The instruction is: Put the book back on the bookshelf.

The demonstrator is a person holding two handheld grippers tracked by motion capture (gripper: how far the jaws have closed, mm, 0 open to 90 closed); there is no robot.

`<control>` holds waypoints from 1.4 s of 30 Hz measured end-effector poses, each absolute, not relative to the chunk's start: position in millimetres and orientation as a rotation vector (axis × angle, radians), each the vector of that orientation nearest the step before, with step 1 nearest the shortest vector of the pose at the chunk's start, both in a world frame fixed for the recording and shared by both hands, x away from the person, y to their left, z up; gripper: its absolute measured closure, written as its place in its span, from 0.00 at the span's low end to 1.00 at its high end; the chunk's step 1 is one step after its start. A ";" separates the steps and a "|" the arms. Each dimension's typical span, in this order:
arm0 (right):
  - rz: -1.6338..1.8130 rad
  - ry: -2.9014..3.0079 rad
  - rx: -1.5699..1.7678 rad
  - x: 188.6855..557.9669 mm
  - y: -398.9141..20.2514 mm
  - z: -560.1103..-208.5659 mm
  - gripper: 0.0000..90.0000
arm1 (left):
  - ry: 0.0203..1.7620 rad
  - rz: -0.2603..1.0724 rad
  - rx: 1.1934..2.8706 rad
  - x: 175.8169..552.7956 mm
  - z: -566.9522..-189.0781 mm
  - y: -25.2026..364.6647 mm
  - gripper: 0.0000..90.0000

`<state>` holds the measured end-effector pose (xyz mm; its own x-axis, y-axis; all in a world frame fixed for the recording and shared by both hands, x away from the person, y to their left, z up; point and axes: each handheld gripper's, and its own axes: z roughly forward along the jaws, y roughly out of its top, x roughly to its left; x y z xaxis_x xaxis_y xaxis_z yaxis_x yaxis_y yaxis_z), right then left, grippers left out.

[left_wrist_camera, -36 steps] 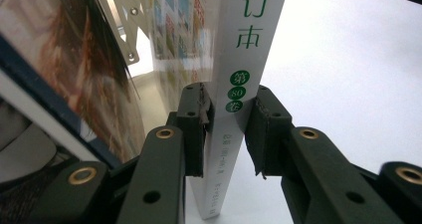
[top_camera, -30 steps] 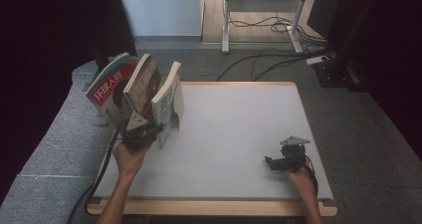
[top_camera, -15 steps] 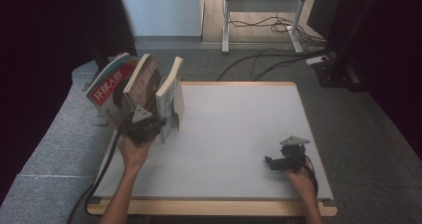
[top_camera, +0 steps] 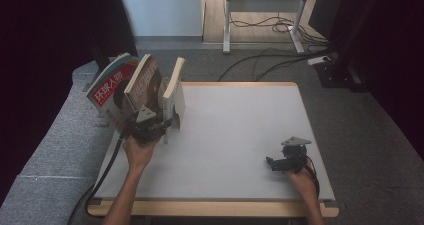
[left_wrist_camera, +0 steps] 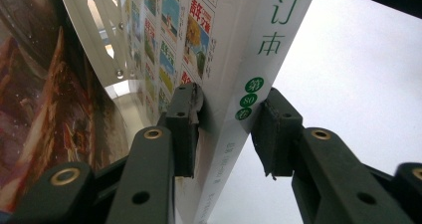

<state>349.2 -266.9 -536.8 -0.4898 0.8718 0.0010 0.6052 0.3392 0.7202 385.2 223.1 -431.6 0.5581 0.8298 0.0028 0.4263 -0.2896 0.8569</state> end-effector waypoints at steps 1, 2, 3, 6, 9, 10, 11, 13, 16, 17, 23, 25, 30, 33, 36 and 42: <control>0.946 2.223 1.301 349.2 -266.9 -536.8 0.00 | 1.018 0.573 1.913 385.1 -431.1 223.8 0.70; 0.946 2.223 1.301 349.2 -266.9 -536.7 0.00 | 1.012 0.567 1.908 384.7 -430.3 224.6 0.69; 0.946 2.223 1.301 349.3 -266.9 -536.7 0.00 | 1.010 0.563 1.898 384.0 -429.1 225.3 0.67; 0.946 2.223 1.302 349.3 -266.9 -536.7 0.00 | 0.998 0.544 1.874 381.2 -424.4 228.1 0.60; 0.946 2.223 1.301 349.3 -266.8 -536.7 0.00 | 0.983 0.532 1.877 377.2 -421.0 229.8 0.52; 0.946 2.223 1.301 349.3 -266.8 -536.6 0.00 | 0.971 0.529 1.884 375.3 -420.0 230.3 0.49; 0.945 2.223 1.301 349.3 -266.8 -536.6 0.00 | 0.960 0.526 1.891 373.7 -419.3 230.4 0.45; 0.945 2.223 1.301 349.3 -266.8 -536.6 0.00 | 0.947 0.516 1.903 370.0 -417.9 230.6 0.40; 0.945 2.224 1.301 349.4 -266.8 -536.6 0.00 | 0.921 0.495 1.919 363.6 -415.0 231.2 0.31; 0.945 2.224 1.301 349.4 -266.8 -536.6 0.00 | 0.917 0.489 1.922 361.5 -414.0 231.1 0.28; 0.945 2.223 1.301 349.4 -266.7 -536.6 0.00 | 0.866 0.486 1.960 348.9 -411.1 229.6 0.13; 0.946 2.224 1.301 349.5 -266.7 -536.5 0.00 | 0.854 0.495 1.994 344.9 -411.5 228.9 0.09; 0.946 2.223 1.301 349.4 -266.7 -536.6 0.00 | 0.833 0.494 2.039 334.6 -415.3 230.0 0.00; 0.945 2.224 1.301 349.4 -266.7 -536.5 0.00 | 0.824 0.460 2.029 329.6 -418.9 234.0 0.00; 0.945 2.223 1.301 349.4 -266.7 -536.6 0.00 | 0.826 0.447 2.029 325.6 -421.9 237.3 0.00; 0.946 2.223 1.301 349.4 -266.7 -536.6 0.00 | 0.834 0.435 2.066 320.3 -433.2 239.8 0.00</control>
